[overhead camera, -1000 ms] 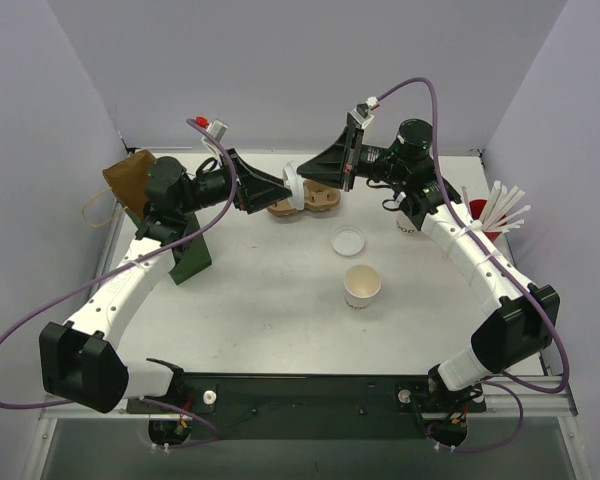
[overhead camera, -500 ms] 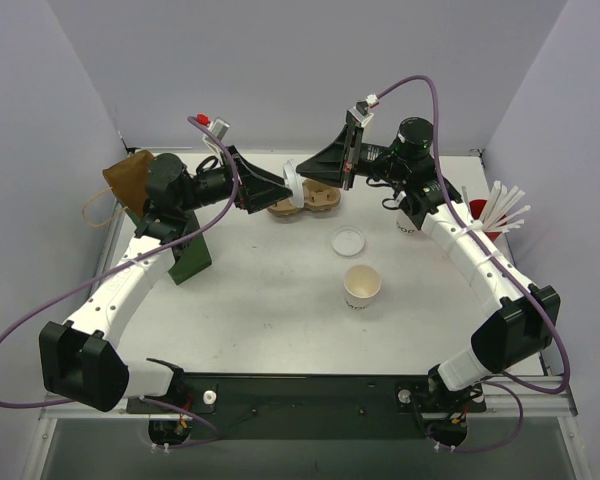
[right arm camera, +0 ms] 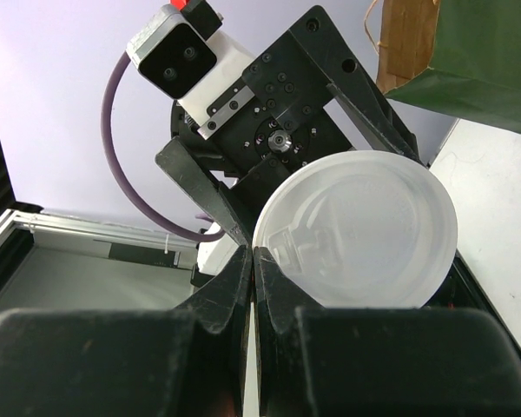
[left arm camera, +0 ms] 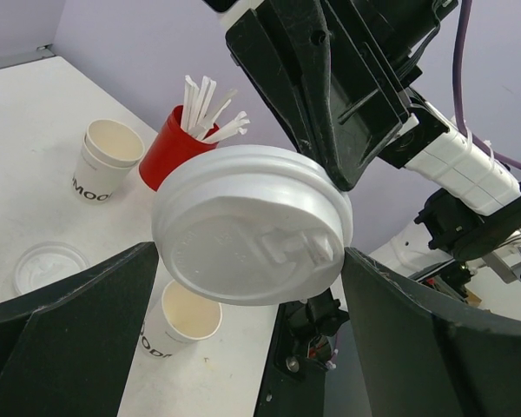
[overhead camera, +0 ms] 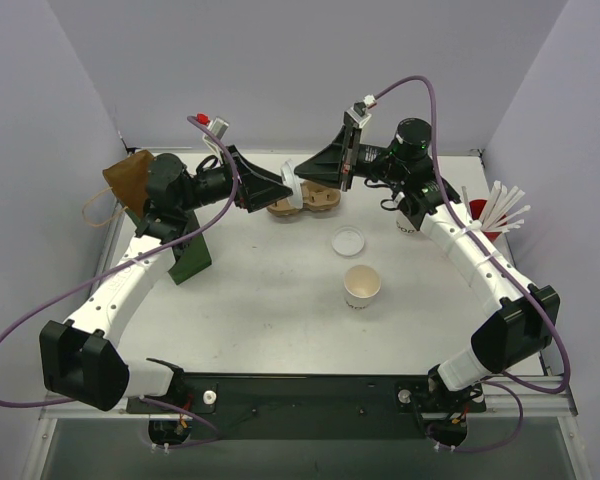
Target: Pack the takeout coffee
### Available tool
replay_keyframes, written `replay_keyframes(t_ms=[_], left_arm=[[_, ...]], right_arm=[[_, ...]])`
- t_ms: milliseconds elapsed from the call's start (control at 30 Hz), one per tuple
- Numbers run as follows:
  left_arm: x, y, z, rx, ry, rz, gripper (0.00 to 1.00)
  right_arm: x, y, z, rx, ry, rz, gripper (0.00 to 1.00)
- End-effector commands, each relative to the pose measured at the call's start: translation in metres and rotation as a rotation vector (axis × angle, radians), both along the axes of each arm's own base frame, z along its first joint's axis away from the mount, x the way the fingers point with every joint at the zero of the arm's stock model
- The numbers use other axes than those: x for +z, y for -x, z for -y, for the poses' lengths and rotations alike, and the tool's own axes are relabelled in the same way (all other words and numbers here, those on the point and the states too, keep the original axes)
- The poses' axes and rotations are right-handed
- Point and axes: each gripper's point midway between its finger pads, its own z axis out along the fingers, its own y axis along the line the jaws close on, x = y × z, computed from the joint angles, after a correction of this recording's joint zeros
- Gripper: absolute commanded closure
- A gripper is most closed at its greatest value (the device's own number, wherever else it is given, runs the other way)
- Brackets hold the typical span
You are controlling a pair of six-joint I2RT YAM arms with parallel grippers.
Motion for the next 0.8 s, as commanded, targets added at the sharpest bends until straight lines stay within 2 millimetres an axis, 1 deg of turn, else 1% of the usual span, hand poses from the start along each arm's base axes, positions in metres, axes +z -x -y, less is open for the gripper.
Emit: replay_keyframes(t_ms=[0,233,467,700,733,767], left_arm=[[0.028,0.003,0.0,-0.006,0.041,0.092,0.03],[0.027,0.001,0.002,0.007,0.043,0.075,0.03],[0.023,0.0,0.002,0.022,0.024,0.064,0.12],[0.019,0.0,0.002,0.036,0.005,0.045,0.2],[0.018,-0.001,0.002,0.039,0.0,0.046,0.2],[0.018,0.0,0.002,0.039,-0.002,0.046,0.2]], right_arm=[[0.022,0.01,0.0,0.023,-0.03,0.101,1.0],[0.018,0.009,0.0,0.016,-0.019,0.099,1.0],[0.015,0.009,0.0,0.009,-0.002,0.102,1.0],[0.009,0.007,0.001,-0.012,0.032,0.117,1.0],[0.007,0.008,0.003,-0.023,0.054,0.127,0.9],[0.004,0.007,0.003,-0.03,0.071,0.133,0.87]])
